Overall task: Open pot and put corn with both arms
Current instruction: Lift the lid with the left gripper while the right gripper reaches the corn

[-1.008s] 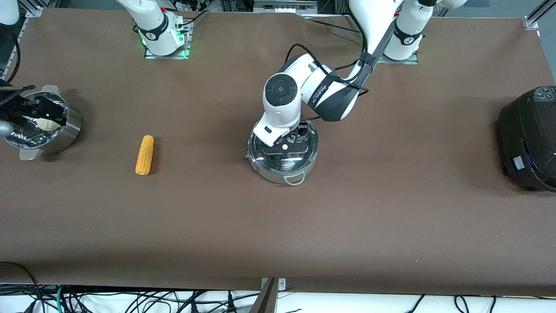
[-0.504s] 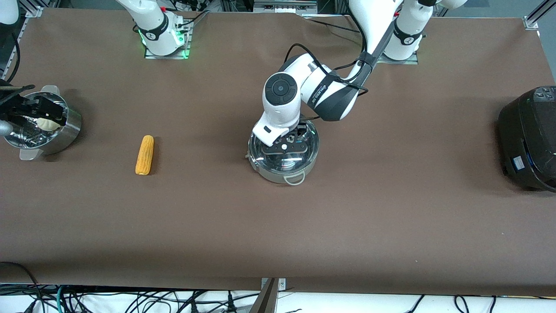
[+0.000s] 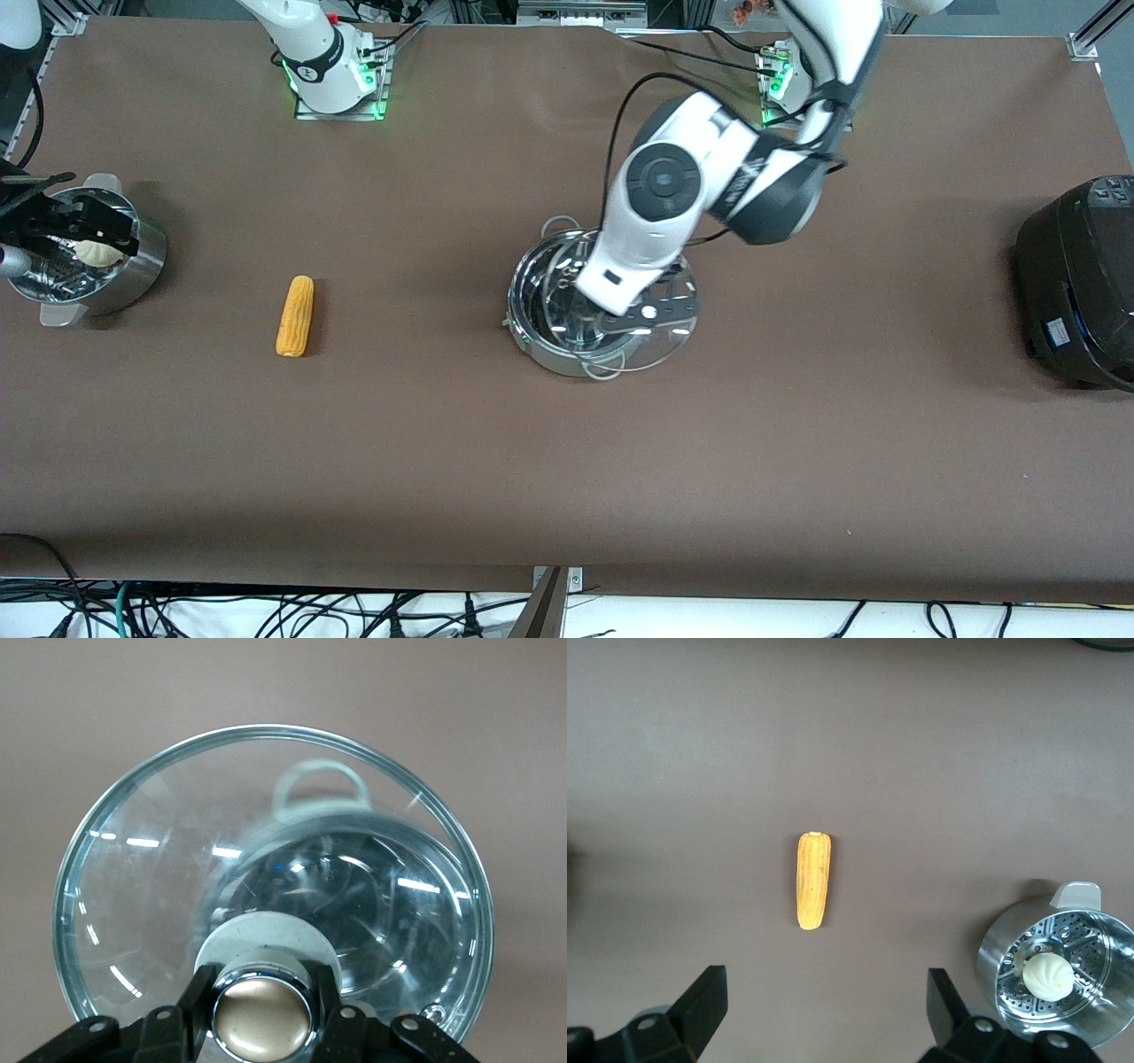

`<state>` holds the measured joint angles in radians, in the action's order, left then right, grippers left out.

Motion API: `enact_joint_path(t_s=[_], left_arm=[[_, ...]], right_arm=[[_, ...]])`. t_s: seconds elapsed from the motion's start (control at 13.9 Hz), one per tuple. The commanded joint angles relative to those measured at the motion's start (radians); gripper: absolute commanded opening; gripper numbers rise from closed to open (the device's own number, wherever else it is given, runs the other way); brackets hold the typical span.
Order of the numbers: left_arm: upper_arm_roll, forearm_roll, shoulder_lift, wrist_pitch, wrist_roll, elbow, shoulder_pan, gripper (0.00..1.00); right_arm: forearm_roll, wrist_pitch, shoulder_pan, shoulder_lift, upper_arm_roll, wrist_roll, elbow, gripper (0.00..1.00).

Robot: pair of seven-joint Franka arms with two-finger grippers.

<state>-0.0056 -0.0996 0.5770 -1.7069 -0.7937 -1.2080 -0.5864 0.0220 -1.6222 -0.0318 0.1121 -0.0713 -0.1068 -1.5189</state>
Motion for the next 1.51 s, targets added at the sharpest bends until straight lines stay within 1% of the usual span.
enact_joint_path(t_s=[0.0,0.07,0.14,0.22,0.29,0.36,0.5,0.72,0.86,1.01,1.08,1.15,1.22,1.3,1.37,1.44], left_arm=[[0.009,-0.011,-0.068,0.078,0.013,-0.010,0.039,0.21],[0.007,0.009,-0.078,0.104,0.020,-0.010,0.062,0.22],[0.006,0.070,-0.092,0.136,0.039,-0.010,0.068,0.22],[0.006,0.146,-0.117,0.183,0.065,-0.011,0.072,0.22],[0.006,0.168,-0.132,0.220,0.106,-0.012,0.085,0.22],[0.006,0.173,-0.140,0.237,0.175,-0.013,0.124,0.22],[0.007,0.182,-0.158,0.244,0.369,-0.021,0.199,0.21],[0.003,0.172,-0.152,0.228,0.668,-0.022,0.354,0.20],[0.006,0.184,-0.126,0.181,0.725,-0.059,0.399,0.21],[0.006,0.186,-0.124,0.101,0.735,-0.149,0.439,0.22],[0.007,0.189,-0.123,0.046,0.749,-0.221,0.441,0.22],[0.006,0.231,-0.126,-0.033,0.752,-0.301,0.444,0.22],[0.006,0.274,-0.127,-0.119,0.752,-0.374,0.444,0.22],[0.006,0.285,-0.126,-0.205,0.751,-0.448,0.450,0.21],[0.004,0.287,-0.127,-0.280,0.752,-0.509,0.473,0.21],[0.003,0.288,-0.128,-0.346,0.752,-0.565,0.496,0.21]], right_arm=[[-0.016,0.024,-0.002,0.001,0.002,-0.007,-0.001,1.00],[-0.017,0.050,-0.002,0.009,0.002,-0.004,-0.003,1.00],[-0.016,0.057,-0.006,0.012,0.004,-0.001,-0.003,1.00],[-0.002,0.059,-0.026,0.012,0.007,0.001,-0.023,1.00],[0.010,0.042,-0.036,0.005,0.007,0.009,-0.059,1.00],[0.021,0.009,-0.039,-0.003,0.010,0.012,-0.094,1.00],[0.015,-0.082,-0.039,-0.037,0.016,0.025,-0.205,1.00],[0.013,-0.191,-0.039,-0.071,0.030,0.050,-0.341,1.00],[0.012,-0.287,-0.039,-0.074,0.030,0.050,-0.438,1.00],[0.009,-0.419,-0.037,-0.072,0.031,0.052,-0.541,1.00],[0.009,-0.482,-0.039,-0.072,0.031,0.052,-0.593,1.00],[0.009,-0.555,-0.037,-0.062,0.030,0.052,-0.642,1.00],[0.009,-0.630,-0.037,-0.039,0.028,0.052,-0.683,1.00],[0.009,-0.716,-0.037,-0.016,0.027,0.050,-0.728,1.00],[0.009,-0.784,-0.036,0.027,0.025,0.050,-0.751,1.00],[0.009,-0.823,-0.034,0.064,0.024,0.050,-0.756,1.00]])
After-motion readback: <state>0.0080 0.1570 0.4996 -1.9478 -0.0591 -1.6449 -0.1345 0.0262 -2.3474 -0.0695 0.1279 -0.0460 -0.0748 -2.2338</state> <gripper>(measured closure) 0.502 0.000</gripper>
